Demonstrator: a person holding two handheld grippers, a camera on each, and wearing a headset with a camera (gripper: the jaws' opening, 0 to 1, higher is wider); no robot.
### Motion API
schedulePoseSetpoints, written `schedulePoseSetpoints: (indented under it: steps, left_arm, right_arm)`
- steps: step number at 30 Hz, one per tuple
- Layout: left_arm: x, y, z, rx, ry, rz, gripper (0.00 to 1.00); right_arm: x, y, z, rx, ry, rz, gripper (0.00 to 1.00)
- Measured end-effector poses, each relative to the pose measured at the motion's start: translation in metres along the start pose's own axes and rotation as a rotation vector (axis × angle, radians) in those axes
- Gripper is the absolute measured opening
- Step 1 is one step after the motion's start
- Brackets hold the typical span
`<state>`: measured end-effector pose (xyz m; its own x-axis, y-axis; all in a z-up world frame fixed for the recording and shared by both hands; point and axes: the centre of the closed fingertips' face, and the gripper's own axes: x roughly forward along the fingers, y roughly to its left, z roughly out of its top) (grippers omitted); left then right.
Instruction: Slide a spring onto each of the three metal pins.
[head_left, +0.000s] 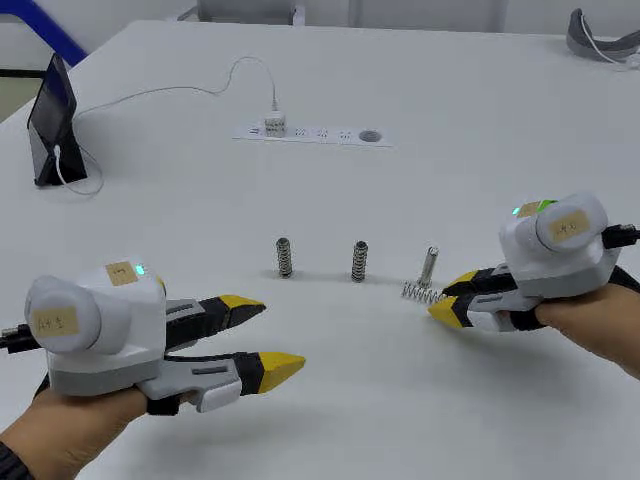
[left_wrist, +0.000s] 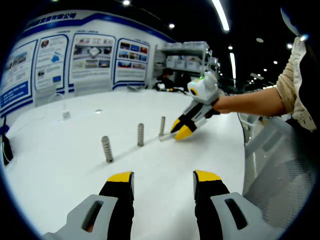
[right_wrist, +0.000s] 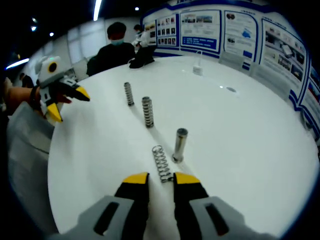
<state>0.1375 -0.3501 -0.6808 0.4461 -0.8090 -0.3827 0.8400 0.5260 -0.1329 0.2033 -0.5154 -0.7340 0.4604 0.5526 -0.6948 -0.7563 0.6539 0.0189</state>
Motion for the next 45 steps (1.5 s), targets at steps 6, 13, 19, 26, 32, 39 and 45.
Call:
schedulePoseSetpoints:
  steps: [6, 13, 19, 26, 32, 39, 45]
  left_arm:
    - [0.0, 0.0, -0.002, -0.007, 0.004, 0.0, 0.48]
    - [0.001, -0.001, -0.002, -0.009, 0.002, 0.0, 0.47]
    - [0.001, -0.001, -0.003, -0.014, 0.001, 0.0, 0.47]
    - [0.001, 0.0, -0.004, -0.019, -0.001, -0.002, 0.46]
    - [0.001, 0.0, -0.005, -0.019, -0.002, -0.005, 0.45]
    - [0.001, -0.001, -0.006, -0.01, 0.005, -0.015, 0.45]
    - [0.002, 0.0, -0.006, 0.014, 0.022, -0.034, 0.44]
  right_arm:
    - [0.002, 0.005, -0.002, -0.002, 0.008, 0.016, 0.18]
    - [0.004, 0.007, -0.004, -0.021, 0.018, 0.017, 0.15]
    - [0.004, 0.008, -0.004, -0.022, 0.023, 0.022, 0.14]
    - [0.004, 0.012, -0.006, -0.034, 0.039, 0.024, 0.14]
    - [0.005, 0.015, -0.006, -0.048, 0.047, 0.023, 0.12]
    - [0.005, 0.015, -0.006, -0.057, 0.056, 0.007, 0.12]
    - [0.002, 0.019, -0.005, -0.061, 0.054, 0.016, 0.12]
